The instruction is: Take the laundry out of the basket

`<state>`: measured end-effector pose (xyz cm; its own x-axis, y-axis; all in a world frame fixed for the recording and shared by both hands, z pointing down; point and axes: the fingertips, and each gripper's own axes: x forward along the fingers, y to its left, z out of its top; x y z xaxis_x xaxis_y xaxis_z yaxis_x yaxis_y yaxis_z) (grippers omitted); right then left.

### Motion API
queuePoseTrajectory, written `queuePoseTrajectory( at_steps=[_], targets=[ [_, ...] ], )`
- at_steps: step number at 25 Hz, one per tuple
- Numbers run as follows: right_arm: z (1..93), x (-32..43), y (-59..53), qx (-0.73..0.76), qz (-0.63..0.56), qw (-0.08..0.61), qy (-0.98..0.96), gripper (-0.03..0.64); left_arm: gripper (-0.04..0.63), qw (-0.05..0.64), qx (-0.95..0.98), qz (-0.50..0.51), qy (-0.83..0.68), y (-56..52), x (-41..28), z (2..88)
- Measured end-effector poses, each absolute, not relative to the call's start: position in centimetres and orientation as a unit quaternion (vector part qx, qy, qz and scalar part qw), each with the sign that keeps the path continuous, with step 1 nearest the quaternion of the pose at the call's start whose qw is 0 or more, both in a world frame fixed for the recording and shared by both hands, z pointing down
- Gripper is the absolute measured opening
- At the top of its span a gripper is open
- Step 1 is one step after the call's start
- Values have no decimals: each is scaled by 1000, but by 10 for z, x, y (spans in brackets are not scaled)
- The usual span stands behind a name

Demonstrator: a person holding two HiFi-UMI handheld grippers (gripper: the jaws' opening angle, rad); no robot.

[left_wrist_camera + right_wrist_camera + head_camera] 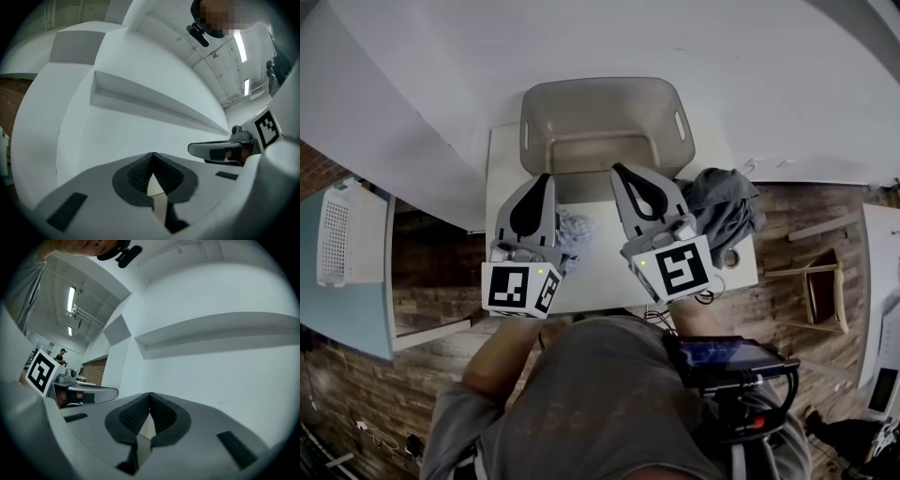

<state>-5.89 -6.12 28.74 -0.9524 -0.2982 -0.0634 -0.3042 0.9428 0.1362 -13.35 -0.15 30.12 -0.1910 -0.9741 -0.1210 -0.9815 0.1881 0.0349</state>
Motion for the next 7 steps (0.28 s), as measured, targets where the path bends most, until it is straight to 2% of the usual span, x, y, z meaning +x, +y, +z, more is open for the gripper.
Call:
queuePoseTrajectory(
  at_steps=[7],
  targets=[
    [289, -61, -61, -153, 71, 24, 985, 8, 8, 34, -633, 50, 772, 0, -137, 303]
  ],
)
